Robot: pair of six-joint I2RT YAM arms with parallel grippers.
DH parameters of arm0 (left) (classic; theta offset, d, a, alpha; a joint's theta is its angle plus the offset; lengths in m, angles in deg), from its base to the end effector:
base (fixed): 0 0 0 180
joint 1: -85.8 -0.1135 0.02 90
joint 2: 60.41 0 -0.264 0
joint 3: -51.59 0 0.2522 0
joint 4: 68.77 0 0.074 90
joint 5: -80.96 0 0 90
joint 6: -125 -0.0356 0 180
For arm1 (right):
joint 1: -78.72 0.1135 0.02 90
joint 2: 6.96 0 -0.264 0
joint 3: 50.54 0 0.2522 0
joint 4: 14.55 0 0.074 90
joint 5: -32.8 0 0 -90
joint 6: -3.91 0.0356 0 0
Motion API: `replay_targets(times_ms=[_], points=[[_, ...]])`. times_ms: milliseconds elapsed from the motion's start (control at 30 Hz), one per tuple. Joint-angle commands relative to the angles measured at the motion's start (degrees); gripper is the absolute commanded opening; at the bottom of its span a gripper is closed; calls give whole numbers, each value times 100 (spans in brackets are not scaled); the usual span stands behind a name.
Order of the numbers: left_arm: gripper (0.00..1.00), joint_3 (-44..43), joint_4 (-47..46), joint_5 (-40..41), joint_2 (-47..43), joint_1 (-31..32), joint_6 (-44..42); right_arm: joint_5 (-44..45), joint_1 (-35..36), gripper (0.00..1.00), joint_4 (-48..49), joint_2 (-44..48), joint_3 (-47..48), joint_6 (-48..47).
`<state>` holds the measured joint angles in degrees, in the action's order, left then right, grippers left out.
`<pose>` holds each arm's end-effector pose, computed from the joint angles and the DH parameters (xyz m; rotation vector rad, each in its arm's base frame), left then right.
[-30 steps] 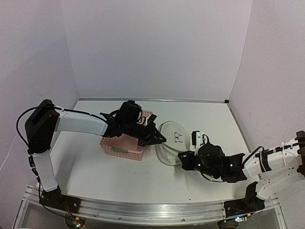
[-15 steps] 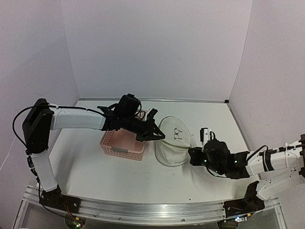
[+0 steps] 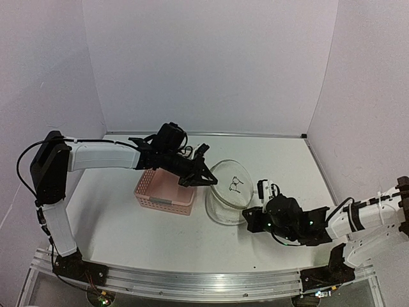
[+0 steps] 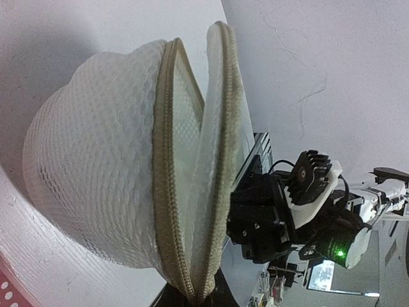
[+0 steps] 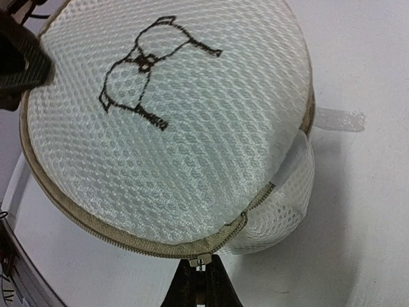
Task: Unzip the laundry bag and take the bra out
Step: Adjust the laundry bag at the center of the board.
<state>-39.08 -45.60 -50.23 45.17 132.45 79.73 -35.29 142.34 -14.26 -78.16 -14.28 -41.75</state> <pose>0.2671 -0.3171 0.2407 0.5087 2.5396 -1.5564 0.1140 0.1999 0.1581 -0.1479 2.2015 0.6813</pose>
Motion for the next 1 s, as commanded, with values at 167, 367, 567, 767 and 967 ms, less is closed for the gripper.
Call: replay_targets(times_ms=[167,367,567,767,967], points=[[13,-1050,267,25,400,-189,-428,141,527,0,264,-358,545,712],[32,-1167,815,747,400,-244,-641,482,532,0,-89,-655,988,903],[56,-935,1253,1600,-129,-253,-681,735,535,0,-452,-932,1434,1041],[66,-346,1237,1835,-756,-218,-318,624,533,0,-455,-1158,1722,934],[75,261,854,1876,-1271,68,171,538,531,0,-455,-1354,1942,825]])
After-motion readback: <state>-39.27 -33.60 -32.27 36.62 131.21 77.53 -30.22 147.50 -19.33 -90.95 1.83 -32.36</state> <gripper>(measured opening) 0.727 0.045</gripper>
